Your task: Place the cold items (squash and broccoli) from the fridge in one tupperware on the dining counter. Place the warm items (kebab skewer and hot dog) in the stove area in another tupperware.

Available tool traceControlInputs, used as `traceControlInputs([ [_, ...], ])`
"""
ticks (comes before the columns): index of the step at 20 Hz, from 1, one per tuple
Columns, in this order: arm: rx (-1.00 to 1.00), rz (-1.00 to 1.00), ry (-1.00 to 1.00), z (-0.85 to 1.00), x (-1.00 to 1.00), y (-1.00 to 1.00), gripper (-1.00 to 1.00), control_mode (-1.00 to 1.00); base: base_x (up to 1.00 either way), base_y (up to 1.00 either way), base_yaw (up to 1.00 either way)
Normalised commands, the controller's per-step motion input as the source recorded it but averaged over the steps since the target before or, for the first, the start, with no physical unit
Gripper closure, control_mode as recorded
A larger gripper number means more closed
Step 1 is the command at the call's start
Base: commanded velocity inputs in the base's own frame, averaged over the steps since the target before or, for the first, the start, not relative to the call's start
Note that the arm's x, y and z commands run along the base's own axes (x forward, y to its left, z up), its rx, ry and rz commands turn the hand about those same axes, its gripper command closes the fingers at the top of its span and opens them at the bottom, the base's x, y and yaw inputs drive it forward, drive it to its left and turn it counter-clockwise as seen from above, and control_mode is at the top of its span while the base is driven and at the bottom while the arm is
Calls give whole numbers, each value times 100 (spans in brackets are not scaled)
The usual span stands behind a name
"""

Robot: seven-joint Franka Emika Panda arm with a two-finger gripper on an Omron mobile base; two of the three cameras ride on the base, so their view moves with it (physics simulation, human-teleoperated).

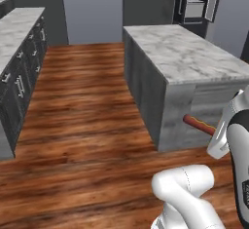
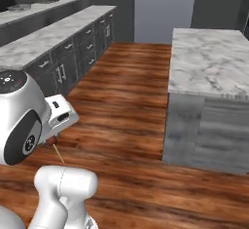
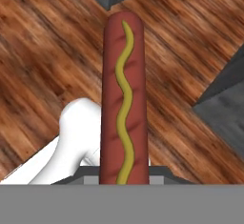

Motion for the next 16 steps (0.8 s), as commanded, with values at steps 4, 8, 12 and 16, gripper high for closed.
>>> traceControlInputs([
  [4,0,0,0,0,0,0,100,100,-10,100,0],
  [8,0,0,0,0,0,0,100,100,-7,100,0],
  [12,0,0,0,0,0,0,100,100,-5,100,0],
  [16,0,0,0,0,0,0,100,100,-6,100,0],
])
